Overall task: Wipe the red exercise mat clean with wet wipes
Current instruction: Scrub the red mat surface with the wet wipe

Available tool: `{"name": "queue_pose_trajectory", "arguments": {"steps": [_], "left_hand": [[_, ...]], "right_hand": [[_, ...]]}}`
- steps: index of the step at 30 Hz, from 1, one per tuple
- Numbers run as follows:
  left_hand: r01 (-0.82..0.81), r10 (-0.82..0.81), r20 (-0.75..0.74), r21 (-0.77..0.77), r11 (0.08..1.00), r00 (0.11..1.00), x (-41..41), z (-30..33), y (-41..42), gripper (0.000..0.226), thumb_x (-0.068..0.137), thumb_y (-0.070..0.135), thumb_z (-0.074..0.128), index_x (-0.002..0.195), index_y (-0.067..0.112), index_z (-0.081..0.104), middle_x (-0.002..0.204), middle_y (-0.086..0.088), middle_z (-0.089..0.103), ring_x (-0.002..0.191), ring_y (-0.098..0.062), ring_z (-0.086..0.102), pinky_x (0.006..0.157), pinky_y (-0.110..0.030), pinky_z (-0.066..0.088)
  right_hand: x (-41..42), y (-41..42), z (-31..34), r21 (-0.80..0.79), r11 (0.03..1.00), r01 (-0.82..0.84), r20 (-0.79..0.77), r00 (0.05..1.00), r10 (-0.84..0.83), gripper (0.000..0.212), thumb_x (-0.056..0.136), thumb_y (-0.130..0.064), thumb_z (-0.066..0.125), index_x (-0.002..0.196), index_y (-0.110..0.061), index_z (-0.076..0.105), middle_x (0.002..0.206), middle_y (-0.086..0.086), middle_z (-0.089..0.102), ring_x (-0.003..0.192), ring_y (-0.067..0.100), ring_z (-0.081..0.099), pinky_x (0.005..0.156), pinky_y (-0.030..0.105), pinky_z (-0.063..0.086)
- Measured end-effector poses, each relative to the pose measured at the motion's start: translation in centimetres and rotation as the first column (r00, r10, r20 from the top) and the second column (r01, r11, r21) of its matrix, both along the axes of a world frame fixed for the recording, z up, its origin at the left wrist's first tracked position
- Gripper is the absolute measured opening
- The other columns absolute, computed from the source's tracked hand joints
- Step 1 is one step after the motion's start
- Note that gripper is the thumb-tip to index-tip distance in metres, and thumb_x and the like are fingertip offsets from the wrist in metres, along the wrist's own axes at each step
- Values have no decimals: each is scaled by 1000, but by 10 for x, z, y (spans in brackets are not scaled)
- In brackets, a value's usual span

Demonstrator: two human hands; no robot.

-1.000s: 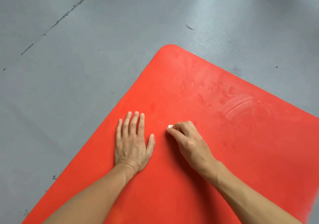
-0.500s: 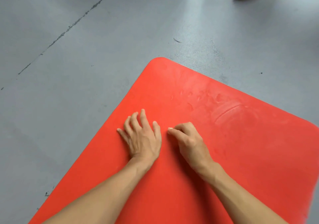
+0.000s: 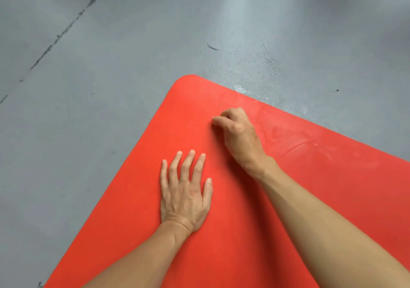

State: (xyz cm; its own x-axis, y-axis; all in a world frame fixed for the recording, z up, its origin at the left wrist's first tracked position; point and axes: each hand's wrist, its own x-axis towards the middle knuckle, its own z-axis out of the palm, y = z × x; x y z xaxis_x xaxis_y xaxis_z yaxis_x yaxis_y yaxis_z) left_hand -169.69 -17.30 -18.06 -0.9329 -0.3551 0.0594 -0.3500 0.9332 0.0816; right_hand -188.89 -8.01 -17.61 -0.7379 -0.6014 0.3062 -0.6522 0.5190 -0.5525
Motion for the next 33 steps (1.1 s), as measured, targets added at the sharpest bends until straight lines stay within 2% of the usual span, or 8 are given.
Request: {"name": "queue_pose_trajectory", "arguments": {"steps": [4,6,13,17,19,21,26,33], "left_hand": [[14,-14,-19,12,1000,1000,-2,0,-1,61,96,47,45,154,26,49,158,-3,46,152,-33,35,125,-61,21],[16,-16,-22,11,1000,1000,-2,1,-2,61,96,47,45,153,25,50,157,-4,47,151,-33,36,125,-61,21],[0,1,-39,24,1000,999,-3,3,2,60,97,47,41,151,24,52,155,-5,49,150,-33,36,125,-60,20],[-2,3,-44,18,1000,999,0,2,2,60,98,48,38,151,23,52,154,-6,50,148,-34,37,125,-60,21],[2,-1,-47,12,1000,999,0,1,3,60,98,48,37,151,23,52,153,-7,50,148,-34,38,124,-61,22],[-3,3,-48,13,1000,999,-2,0,4,61,99,48,35,152,23,51,153,-7,50,148,-34,37,125,-61,21],[-34,35,-28,19,999,999,-4,-2,7,63,99,49,33,151,19,51,154,-8,48,148,-37,34,121,-68,22],[313,-312,-27,65,948,950,-75,3,107,60,103,49,33,161,33,35,165,1,38,158,-28,22,127,-61,13]], "right_hand": [[-26,47,-1,19,959,281,14,959,-281,20,88,2,62,100,-8,75,94,12,64,93,34,58,81,36,45],[-3,72,2,21,951,309,41,950,-310,21,89,3,61,101,-7,73,95,11,64,93,32,56,80,38,47],[124,142,9,13,1000,-1,97,995,-1,28,97,-4,50,116,-7,71,103,4,62,93,22,56,77,31,51],[117,165,20,119,955,-272,32,962,270,29,98,-9,42,113,-10,68,105,4,60,95,24,54,78,33,50],[69,171,17,137,979,-152,-57,985,161,18,95,-6,53,104,-10,69,101,6,61,94,27,54,78,40,51],[16,176,11,75,990,120,-106,988,-111,14,87,0,65,95,-9,70,92,8,62,91,30,54,73,45,52],[14,163,3,-31,905,424,2,906,-424,13,86,0,64,91,-8,72,89,10,64,92,33,57,73,43,51],[86,203,14,6,1000,24,38,999,-24,28,95,-18,49,104,-12,74,86,4,54,84,24,52,66,34,47]]}}
